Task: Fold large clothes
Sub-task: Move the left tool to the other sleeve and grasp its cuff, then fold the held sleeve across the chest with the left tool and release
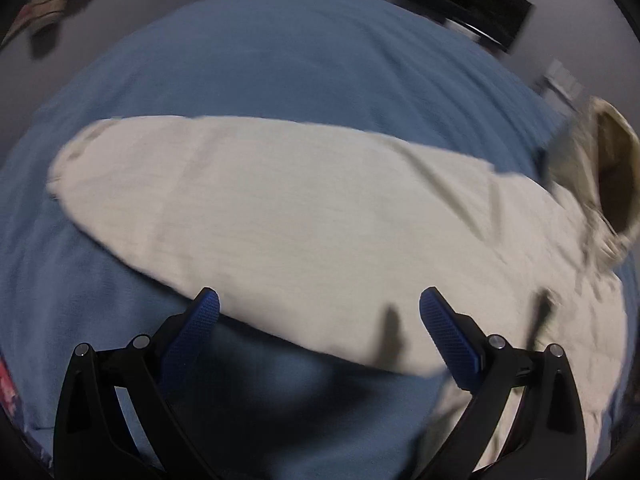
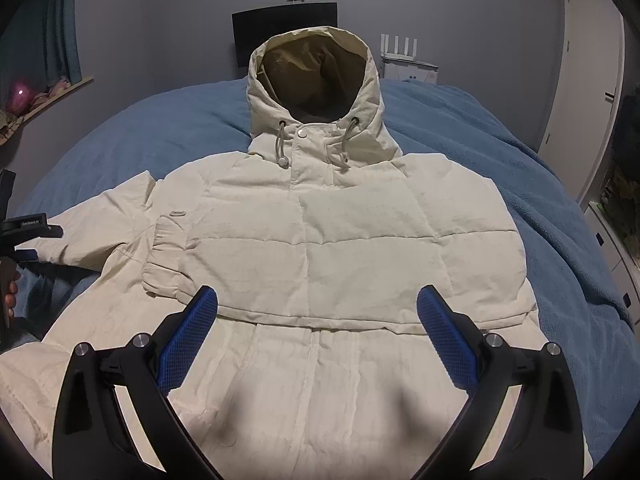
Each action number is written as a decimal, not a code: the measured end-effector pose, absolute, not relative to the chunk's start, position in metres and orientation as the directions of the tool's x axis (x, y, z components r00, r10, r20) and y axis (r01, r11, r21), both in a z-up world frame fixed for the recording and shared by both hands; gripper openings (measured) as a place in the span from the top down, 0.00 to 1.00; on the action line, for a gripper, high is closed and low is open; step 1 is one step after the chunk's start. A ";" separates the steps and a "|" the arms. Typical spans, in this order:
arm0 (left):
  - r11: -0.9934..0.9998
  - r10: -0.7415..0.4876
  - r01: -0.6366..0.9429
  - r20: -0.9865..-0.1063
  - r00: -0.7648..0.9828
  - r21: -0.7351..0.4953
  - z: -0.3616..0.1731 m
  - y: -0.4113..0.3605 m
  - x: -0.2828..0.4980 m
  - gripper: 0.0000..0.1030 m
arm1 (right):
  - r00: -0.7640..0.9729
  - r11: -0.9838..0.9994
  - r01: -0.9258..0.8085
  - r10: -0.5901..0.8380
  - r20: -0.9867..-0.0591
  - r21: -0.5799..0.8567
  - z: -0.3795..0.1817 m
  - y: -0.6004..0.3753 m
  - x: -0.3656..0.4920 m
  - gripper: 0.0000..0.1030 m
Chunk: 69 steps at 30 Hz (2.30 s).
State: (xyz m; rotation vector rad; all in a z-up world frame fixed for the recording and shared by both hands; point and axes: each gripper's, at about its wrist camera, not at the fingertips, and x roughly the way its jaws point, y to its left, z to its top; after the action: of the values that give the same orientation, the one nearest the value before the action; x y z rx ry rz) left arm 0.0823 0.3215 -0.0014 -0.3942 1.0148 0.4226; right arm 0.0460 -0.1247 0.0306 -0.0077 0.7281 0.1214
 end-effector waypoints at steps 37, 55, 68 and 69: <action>0.793 0.310 -0.543 -0.585 0.750 -0.276 0.063 0.355 0.037 0.92 | 0.736 0.990 -0.127 0.136 -0.664 0.062 0.024 -0.131 0.041 0.07; 0.992 -0.093 0.116 -0.343 0.935 0.047 0.147 0.111 0.035 0.94 | 0.737 0.992 -0.007 0.091 -0.670 0.127 0.016 -0.181 0.051 0.07; 0.875 -0.282 0.463 -0.627 0.727 0.143 0.038 -0.021 0.069 0.93 | 0.731 0.980 0.078 0.067 -0.679 0.181 0.007 -0.219 0.057 0.07; 0.864 -0.287 0.482 -0.646 0.707 0.144 0.029 -0.024 0.070 0.90 | 0.730 0.980 0.081 0.068 -0.680 0.184 0.006 -0.221 0.057 0.07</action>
State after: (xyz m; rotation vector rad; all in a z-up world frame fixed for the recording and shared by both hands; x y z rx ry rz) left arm 0.0704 -0.0240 0.0292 0.3153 0.6581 -0.4346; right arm 0.0573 -0.2206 0.0065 0.2073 0.7535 -0.0072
